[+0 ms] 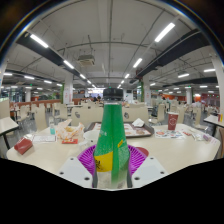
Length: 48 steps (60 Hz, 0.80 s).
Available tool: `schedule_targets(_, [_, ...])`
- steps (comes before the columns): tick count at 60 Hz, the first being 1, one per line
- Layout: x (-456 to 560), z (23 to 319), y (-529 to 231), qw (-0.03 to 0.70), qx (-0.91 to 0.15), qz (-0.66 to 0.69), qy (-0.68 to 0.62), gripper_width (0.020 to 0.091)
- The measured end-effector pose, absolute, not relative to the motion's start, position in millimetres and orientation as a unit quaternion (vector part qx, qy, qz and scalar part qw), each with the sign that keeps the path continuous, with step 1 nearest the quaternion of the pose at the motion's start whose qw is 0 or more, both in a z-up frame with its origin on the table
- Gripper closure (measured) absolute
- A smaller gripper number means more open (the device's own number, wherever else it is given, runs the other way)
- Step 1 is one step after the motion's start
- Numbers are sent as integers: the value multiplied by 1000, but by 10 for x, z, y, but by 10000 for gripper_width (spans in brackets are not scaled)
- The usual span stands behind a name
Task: Pour water
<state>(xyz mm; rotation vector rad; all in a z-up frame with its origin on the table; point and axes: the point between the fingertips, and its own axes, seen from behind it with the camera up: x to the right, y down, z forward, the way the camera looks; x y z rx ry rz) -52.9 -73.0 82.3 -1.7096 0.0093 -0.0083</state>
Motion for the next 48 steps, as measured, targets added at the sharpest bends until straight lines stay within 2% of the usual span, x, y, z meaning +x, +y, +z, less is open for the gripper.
schedule_targets(11, [-135,909,-551,651,-754,-81,-35,723])
schedule_targets(20, [284,1318,-30,614,-706,-289,-203,723])
schedule_targets(25, [409,1564,282,550,-633,-431,-333,723])
schedule_targets(33, [279,1697,642,417,-444,-602,-517,722])
schedule_targets(41, [194,1695,851,331,-321,-666,-586,722])
schedule_targets(48, [108,1861,877,308,-227,-696,-607,716])
